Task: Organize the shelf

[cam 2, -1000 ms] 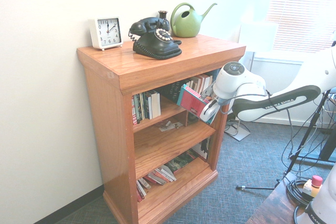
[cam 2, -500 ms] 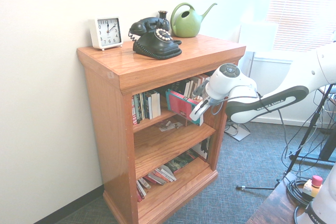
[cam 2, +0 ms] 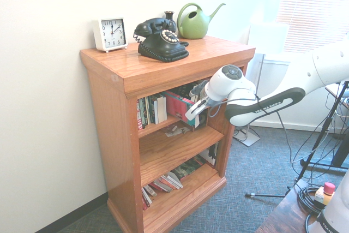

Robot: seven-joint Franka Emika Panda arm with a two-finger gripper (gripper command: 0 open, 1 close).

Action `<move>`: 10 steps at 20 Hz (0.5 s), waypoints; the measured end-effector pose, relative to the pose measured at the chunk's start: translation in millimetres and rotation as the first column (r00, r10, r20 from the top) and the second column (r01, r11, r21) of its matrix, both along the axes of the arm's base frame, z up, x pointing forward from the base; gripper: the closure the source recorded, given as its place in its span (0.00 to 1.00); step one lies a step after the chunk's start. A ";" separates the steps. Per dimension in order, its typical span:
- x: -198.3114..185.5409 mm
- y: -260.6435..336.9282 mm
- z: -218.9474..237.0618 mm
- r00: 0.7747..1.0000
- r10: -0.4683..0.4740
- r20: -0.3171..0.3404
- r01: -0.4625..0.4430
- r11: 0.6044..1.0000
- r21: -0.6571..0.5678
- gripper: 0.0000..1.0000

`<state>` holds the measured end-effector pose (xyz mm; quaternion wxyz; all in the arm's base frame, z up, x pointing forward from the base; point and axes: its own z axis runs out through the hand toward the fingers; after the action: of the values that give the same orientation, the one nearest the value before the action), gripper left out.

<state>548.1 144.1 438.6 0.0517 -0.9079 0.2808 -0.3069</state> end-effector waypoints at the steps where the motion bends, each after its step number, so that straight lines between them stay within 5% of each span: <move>1: 0.8 1.0 -0.2 1.000 -0.002 0.011 0.002 1.000 0.007 1.00; 10: 34.8 14.7 -2.5 0.996 -0.035 0.084 0.033 0.999 0.023 1.00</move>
<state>582.9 158.7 436.1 0.0679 -0.8886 0.2970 -0.3429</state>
